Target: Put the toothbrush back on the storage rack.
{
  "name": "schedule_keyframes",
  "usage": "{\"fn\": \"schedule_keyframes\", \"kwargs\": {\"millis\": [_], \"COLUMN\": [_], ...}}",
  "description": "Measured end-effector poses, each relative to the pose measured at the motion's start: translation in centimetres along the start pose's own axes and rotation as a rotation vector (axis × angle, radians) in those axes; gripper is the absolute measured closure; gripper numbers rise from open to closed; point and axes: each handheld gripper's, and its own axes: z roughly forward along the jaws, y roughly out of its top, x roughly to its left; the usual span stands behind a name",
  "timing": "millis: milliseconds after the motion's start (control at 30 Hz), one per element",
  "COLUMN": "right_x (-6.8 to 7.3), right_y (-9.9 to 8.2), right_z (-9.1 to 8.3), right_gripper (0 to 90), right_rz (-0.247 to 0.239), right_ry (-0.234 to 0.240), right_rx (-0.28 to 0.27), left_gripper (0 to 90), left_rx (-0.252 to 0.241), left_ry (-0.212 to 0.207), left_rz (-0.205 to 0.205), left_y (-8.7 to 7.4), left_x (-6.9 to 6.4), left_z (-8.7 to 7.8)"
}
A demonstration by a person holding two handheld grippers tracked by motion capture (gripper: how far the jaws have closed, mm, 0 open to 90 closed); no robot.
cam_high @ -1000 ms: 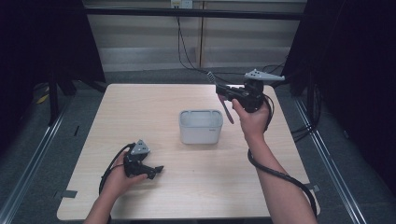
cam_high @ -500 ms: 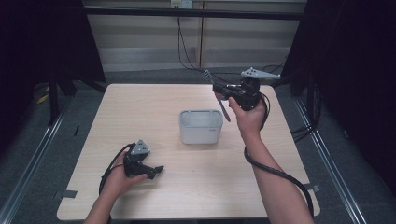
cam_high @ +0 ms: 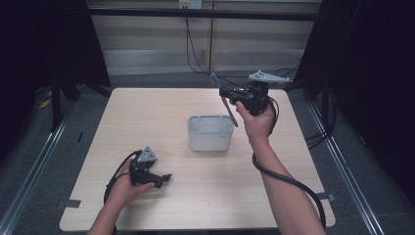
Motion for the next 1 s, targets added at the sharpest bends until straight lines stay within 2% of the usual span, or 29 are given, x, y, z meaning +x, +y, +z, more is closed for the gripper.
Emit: {"fn": "schedule_keyframes", "kwargs": {"millis": [1000], "right_x": [-0.4], "right_y": [-1.2], "right_z": [1.9], "right_gripper": [83.8], "right_rz": [0.009], "right_ry": [0.008], "right_rx": [-0.011], "left_gripper": [8.1], "left_rx": [-0.001], "left_ry": [-0.004], "left_rz": [-0.008], "left_y": [0.0], "left_x": [-0.1], "left_z": [0.0]}}
